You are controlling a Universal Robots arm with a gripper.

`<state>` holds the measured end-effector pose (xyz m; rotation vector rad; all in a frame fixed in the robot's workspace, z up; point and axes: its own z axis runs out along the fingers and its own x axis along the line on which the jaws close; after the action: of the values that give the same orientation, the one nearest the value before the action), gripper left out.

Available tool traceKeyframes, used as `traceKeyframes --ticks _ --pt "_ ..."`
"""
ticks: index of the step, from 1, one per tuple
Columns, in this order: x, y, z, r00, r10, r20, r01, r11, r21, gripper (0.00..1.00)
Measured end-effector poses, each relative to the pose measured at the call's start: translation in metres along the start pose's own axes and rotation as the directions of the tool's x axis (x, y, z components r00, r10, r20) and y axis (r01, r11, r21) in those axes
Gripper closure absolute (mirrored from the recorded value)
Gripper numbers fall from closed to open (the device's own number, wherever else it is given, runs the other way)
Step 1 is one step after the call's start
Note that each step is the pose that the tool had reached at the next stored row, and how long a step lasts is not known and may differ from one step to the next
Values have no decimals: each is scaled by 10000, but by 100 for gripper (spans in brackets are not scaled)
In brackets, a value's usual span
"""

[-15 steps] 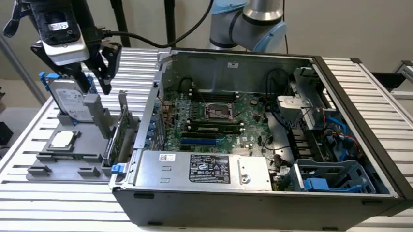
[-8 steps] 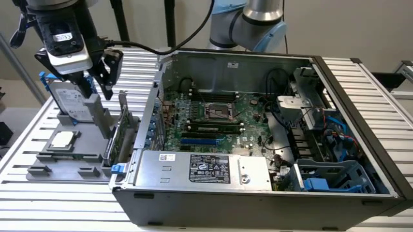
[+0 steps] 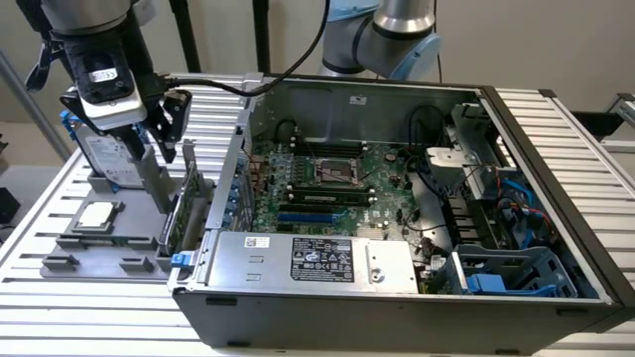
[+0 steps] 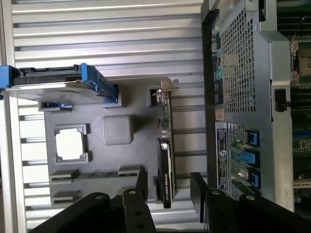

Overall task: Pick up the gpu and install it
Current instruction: 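Pick up the gpu and move the gpu toward the slot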

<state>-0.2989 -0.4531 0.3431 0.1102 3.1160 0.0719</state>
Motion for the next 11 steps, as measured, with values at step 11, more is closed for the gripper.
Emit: traceKeyframes --ticks 11 --pt "1 -58 196 10000 -4 -2 4 10000 2 0"
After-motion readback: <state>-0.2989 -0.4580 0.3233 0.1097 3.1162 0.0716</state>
